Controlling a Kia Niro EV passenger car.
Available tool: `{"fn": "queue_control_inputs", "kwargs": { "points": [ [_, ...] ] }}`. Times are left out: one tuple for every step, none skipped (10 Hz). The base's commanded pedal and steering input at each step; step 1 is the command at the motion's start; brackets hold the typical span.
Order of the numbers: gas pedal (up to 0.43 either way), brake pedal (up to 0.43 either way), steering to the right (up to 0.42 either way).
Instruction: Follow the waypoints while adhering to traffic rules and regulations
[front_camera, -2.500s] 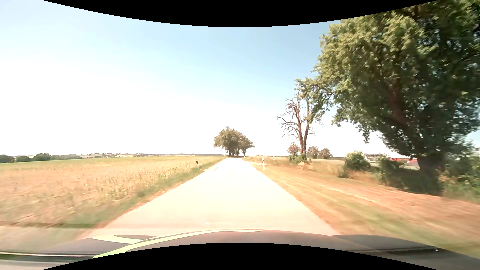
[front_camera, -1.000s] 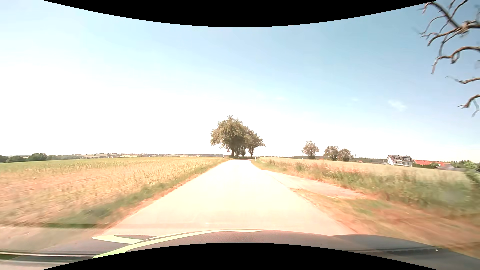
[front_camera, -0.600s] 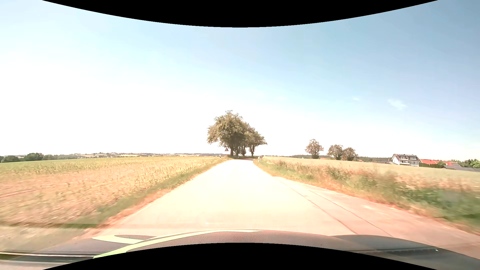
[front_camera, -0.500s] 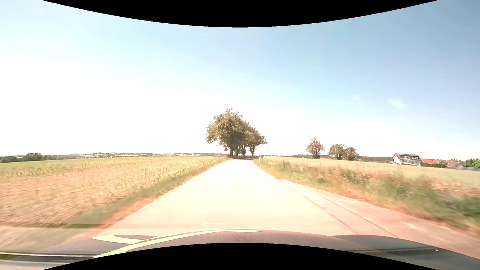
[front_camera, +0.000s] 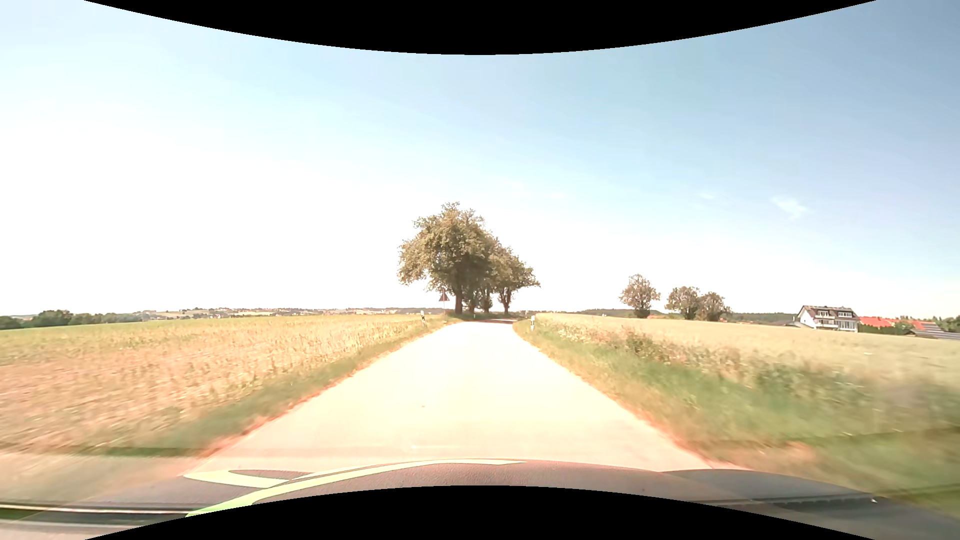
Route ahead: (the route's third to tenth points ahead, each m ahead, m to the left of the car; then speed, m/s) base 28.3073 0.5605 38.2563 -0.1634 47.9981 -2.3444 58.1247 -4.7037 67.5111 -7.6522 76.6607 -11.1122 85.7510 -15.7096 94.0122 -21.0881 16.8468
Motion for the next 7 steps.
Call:
{"fn": "queue_control_inputs", "kwargs": {
  "points": [
    [0.079, 0.0, 0.006],
    [0.047, 0.0, 0.007],
    [0.0, 0.0, 0.008],
    [0.0, 0.0, 0.01],
    [0.0, 0.0, 0.009],
    [0.0, 0.0, 0.01],
    [0.0, 0.0, 0.009]
  ]
}}
